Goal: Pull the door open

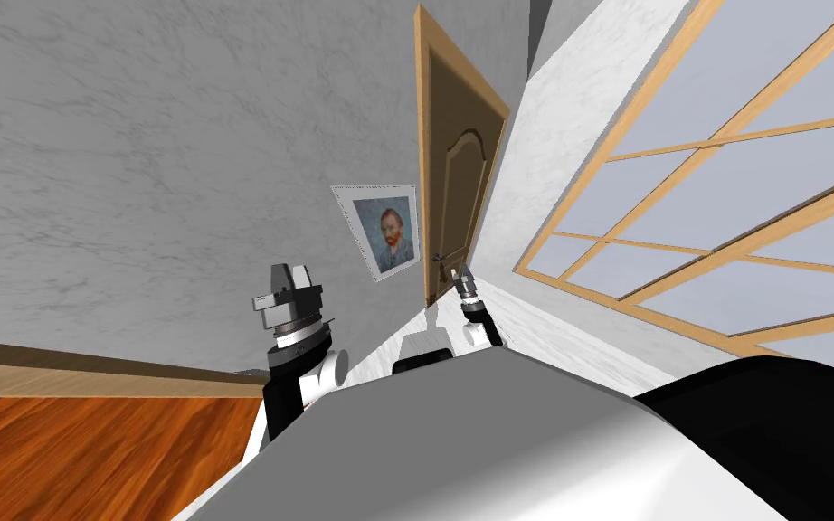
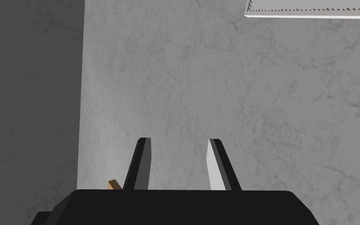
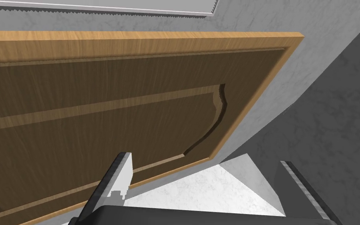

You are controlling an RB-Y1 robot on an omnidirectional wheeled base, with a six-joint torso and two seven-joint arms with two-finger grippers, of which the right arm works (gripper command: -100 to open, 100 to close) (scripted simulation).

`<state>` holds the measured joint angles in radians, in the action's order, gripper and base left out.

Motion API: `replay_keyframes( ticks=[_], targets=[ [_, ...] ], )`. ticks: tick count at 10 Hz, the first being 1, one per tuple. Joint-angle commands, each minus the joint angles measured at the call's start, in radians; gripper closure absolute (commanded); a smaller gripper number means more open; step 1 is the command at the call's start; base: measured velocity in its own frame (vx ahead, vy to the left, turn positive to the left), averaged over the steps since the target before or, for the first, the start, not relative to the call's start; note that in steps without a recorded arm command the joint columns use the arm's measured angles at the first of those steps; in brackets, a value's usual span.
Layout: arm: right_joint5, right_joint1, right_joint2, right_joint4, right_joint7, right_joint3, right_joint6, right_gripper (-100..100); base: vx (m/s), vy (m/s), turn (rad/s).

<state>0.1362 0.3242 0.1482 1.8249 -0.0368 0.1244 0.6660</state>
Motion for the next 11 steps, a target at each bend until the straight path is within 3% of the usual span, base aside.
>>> replay_keyframes(
  ticks=[1, 7, 8, 11],
  targets=[
    [0.014, -0.016, 0.019, -0.05, 0.018, 0.009, 0.004, -100, 0.065, -0.109, 0.176],
    [0.055, -0.085, 0.074, -0.222, 0.067, 0.039, 0.017, -100, 0.053, -0.095, 0.132],
    [0.055, -0.085, 0.074, -0.237, 0.067, 0.039, 0.017, -100, 0.038, -0.085, 0.061],
    [0.08, -0.127, 0.107, -0.337, 0.097, 0.056, 0.025, -100, 0.038, -0.102, 0.155]
  ],
)
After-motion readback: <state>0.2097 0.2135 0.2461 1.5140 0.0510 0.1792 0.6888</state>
